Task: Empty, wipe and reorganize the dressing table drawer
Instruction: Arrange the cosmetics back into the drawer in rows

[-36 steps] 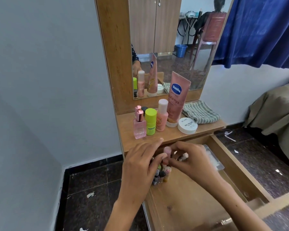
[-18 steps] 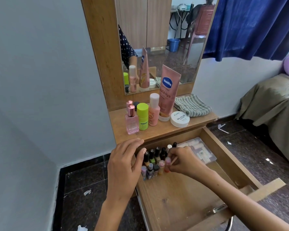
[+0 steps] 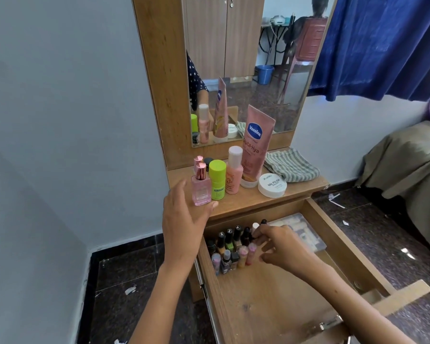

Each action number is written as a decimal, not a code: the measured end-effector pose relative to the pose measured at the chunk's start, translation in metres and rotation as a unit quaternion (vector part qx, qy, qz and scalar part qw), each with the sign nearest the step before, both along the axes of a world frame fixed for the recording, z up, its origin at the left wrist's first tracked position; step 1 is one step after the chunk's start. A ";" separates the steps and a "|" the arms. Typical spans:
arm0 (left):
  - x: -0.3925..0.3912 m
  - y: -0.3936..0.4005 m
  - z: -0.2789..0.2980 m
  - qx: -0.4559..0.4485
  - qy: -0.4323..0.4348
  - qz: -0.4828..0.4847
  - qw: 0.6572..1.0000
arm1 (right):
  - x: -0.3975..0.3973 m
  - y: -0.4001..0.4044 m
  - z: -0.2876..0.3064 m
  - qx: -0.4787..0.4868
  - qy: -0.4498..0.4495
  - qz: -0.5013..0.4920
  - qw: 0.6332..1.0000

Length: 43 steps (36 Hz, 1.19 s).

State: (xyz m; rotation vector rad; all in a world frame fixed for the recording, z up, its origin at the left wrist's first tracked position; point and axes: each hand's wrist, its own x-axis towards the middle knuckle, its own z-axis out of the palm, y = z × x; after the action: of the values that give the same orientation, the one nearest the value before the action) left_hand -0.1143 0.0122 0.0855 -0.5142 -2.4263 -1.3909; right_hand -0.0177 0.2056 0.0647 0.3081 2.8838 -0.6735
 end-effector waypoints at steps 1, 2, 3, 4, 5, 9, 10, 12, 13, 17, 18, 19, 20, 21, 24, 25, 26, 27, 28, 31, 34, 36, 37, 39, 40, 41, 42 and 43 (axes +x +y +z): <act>-0.008 0.002 0.001 -0.001 -0.022 -0.008 1.000 | 0.000 0.002 0.003 0.009 0.006 -0.006 1.000; -0.016 0.003 0.001 -0.001 -0.044 -0.020 0.999 | 0.001 0.003 0.007 0.009 0.016 -0.014 1.000; -0.025 0.004 0.002 0.000 -0.064 -0.035 0.997 | 0.002 0.003 0.010 0.003 0.028 -0.023 0.999; -0.032 0.004 0.003 0.004 -0.082 -0.050 0.995 | 0.003 0.004 0.014 0.000 0.044 -0.030 0.999; -0.039 0.005 0.004 0.009 -0.095 -0.061 0.994 | 0.004 0.004 0.017 -0.001 0.061 -0.036 0.998; -0.053 0.003 0.007 0.009 -0.079 -0.074 0.994 | 0.006 0.000 0.027 -0.013 0.117 -0.048 0.992; -0.054 0.002 0.007 0.010 -0.075 -0.074 0.994 | 0.006 -0.002 0.029 -0.017 0.126 -0.049 0.991; -0.056 -0.002 0.006 0.014 -0.063 -0.066 0.996 | 0.004 -0.005 0.030 -0.029 0.140 -0.052 0.988; -0.056 -0.005 0.005 0.016 -0.055 -0.059 0.997 | 0.003 -0.006 0.030 -0.036 0.147 -0.053 0.987; -0.058 -0.015 0.003 0.015 -0.041 -0.032 0.999 | -0.002 -0.011 0.027 -0.060 0.160 -0.054 0.984; -0.059 -0.016 0.003 0.012 -0.041 -0.027 0.999 | -0.004 -0.013 0.027 -0.062 0.162 -0.054 0.983; -0.060 -0.018 0.002 0.010 -0.042 -0.024 0.999 | -0.005 -0.014 0.026 -0.062 0.162 -0.053 0.983; -0.060 -0.019 0.002 0.008 -0.041 -0.023 0.999 | -0.006 -0.016 0.026 -0.061 0.161 -0.053 0.984; -0.060 -0.019 0.002 0.004 -0.040 -0.021 0.999 | -0.007 -0.018 0.026 -0.060 0.159 -0.053 0.984; -0.054 -0.015 0.002 -0.022 -0.020 -0.004 1.000 | -0.010 -0.021 0.024 -0.073 0.165 -0.059 0.982; -0.049 -0.013 0.003 -0.029 0.001 0.012 1.000 | -0.011 -0.022 0.024 -0.076 0.169 -0.061 0.981; -0.043 -0.011 0.004 -0.030 0.034 0.032 0.998 | -0.012 -0.022 0.024 -0.079 0.173 -0.063 0.980; -0.036 -0.009 0.005 -0.025 0.076 0.054 0.995 | -0.012 -0.022 0.024 -0.081 0.176 -0.066 0.979; -0.027 -0.006 0.008 -0.017 0.122 0.074 0.990 | -0.013 -0.022 0.024 -0.084 0.181 -0.069 0.978; -0.006 0.004 0.009 -0.019 0.239 0.108 0.965 | -0.015 -0.022 0.023 -0.095 0.197 -0.081 0.972; 0.000 0.016 0.005 -0.089 0.307 0.102 0.942 | -0.016 -0.023 0.024 -0.103 0.211 -0.092 0.968; -0.002 0.019 0.007 -0.098 0.300 0.114 0.942 | -0.016 -0.024 0.025 -0.107 0.216 -0.096 0.966; -0.004 0.018 0.009 -0.082 0.279 0.127 0.948 | -0.015 -0.024 0.025 -0.108 0.218 -0.097 0.965; -0.009 0.013 0.013 -0.053 0.230 0.150 0.960 | -0.014 -0.025 0.024 -0.108 0.223 -0.100 0.964; -0.012 0.010 0.014 -0.052 0.213 0.154 0.964 | -0.013 -0.025 0.024 -0.108 0.225 -0.101 0.963; -0.016 0.007 0.013 -0.056 0.201 0.152 0.966 | -0.013 -0.026 0.024 -0.107 0.226 -0.101 0.963; -0.018 0.005 0.013 -0.061 0.192 0.148 0.968 | -0.013 -0.026 0.024 -0.105 0.226 -0.099 0.963; -0.020 0.003 0.013 -0.065 0.184 0.144 0.970 | -0.013 -0.026 0.024 -0.104 0.227 -0.098 0.963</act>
State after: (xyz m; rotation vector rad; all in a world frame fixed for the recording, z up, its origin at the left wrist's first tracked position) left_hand -0.1343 0.0155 0.0985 -0.3898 -2.1896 -0.9306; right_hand -0.0305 0.1796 0.0885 0.4678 3.1895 -1.2159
